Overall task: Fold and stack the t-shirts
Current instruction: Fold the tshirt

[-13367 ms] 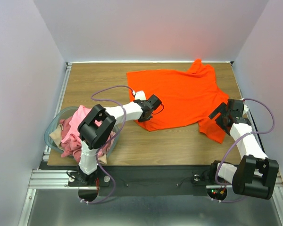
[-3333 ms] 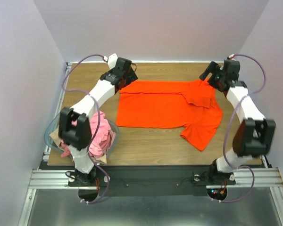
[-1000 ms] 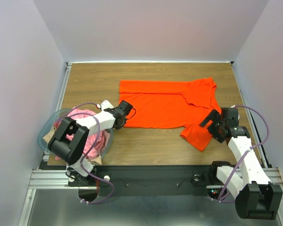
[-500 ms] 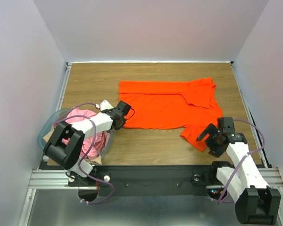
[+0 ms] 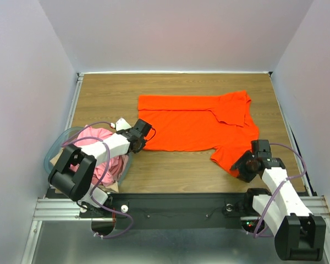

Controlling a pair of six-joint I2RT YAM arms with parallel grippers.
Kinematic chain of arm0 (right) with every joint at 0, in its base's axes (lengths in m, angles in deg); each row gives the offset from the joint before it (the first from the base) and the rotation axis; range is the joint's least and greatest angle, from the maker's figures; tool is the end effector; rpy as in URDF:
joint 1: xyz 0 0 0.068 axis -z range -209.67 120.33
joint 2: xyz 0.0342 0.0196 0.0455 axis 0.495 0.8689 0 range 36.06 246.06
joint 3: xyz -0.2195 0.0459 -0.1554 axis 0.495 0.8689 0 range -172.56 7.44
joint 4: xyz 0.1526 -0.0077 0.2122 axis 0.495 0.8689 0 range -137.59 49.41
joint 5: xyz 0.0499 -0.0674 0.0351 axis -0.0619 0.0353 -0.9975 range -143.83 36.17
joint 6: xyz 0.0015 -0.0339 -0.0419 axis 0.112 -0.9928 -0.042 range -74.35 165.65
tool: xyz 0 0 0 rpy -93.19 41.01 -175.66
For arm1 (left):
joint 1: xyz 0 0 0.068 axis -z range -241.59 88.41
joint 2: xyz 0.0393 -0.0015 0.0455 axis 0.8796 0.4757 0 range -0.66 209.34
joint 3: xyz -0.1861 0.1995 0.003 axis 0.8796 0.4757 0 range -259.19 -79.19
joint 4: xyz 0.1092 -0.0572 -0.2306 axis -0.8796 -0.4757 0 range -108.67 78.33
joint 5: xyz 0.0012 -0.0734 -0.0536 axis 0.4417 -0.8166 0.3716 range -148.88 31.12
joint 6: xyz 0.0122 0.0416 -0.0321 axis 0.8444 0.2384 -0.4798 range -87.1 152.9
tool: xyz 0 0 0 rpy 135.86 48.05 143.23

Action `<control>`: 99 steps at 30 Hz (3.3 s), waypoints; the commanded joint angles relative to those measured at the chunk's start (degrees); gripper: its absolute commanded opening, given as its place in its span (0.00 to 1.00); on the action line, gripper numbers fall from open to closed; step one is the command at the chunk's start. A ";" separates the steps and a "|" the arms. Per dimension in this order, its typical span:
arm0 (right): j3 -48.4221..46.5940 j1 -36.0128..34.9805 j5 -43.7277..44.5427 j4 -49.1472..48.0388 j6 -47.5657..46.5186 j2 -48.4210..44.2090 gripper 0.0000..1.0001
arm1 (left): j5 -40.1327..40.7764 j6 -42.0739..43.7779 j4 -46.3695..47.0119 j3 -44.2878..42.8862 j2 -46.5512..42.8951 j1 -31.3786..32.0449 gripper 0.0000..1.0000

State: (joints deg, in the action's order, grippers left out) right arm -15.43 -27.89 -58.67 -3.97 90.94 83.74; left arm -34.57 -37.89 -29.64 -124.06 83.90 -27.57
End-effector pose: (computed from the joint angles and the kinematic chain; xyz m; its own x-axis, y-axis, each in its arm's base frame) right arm 0.1301 -0.0008 0.1586 -0.6539 0.7289 -0.2029 0.6605 0.6808 0.3166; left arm 0.2393 -0.1437 0.1762 -0.5395 -0.6740 -0.5046 -0.5536 0.7355 -0.3906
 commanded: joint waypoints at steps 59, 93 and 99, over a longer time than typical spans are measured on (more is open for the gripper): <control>-40.49 -0.20 14.95 -18.21 0.06 31.24 0.00 | -1.90 15.41 -3.73 -25.97 10.98 -8.18 0.00; -67.21 1.30 10.82 -22.87 -14.10 64.01 0.01 | -6.12 18.75 -3.38 -41.27 27.42 -13.98 0.00; -70.90 1.38 7.92 -22.96 -15.41 69.20 0.18 | -4.72 19.54 -5.31 -42.15 27.51 -14.24 0.99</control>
State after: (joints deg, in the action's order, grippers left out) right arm -82.18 -26.99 -48.31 -24.49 77.66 151.06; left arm -41.37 -19.31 -32.92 -163.75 112.49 -41.28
